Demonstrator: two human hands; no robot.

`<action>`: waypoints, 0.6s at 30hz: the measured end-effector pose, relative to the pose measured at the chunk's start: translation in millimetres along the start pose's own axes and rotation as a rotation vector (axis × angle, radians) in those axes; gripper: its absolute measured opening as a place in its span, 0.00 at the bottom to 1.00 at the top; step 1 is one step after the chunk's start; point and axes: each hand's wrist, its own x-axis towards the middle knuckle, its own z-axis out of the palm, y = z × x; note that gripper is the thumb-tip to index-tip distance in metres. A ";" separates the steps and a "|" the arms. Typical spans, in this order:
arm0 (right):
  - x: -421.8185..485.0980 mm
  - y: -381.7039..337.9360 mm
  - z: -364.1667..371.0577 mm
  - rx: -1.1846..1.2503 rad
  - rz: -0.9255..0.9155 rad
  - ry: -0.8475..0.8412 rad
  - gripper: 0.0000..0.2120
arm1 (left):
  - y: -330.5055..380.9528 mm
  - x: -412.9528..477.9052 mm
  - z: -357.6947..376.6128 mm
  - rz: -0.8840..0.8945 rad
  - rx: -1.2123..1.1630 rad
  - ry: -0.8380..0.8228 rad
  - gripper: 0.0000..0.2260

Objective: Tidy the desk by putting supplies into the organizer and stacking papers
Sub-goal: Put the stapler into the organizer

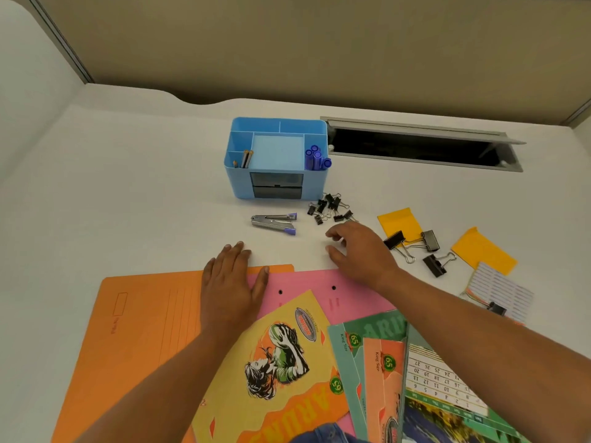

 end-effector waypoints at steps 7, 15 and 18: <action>27.6 -31.5 0.3 -0.025 -0.074 -0.025 0.20 | 0.7 0.3 -0.6 -0.012 0.007 -0.009 0.28; 60.9 -74.1 8.4 -0.225 -0.202 0.048 0.16 | 0.2 -0.1 -0.2 -0.016 -0.009 0.030 0.28; 70.2 -85.1 13.4 -0.369 -0.213 -0.006 0.13 | 0.3 0.8 -0.4 -0.015 -0.008 0.022 0.29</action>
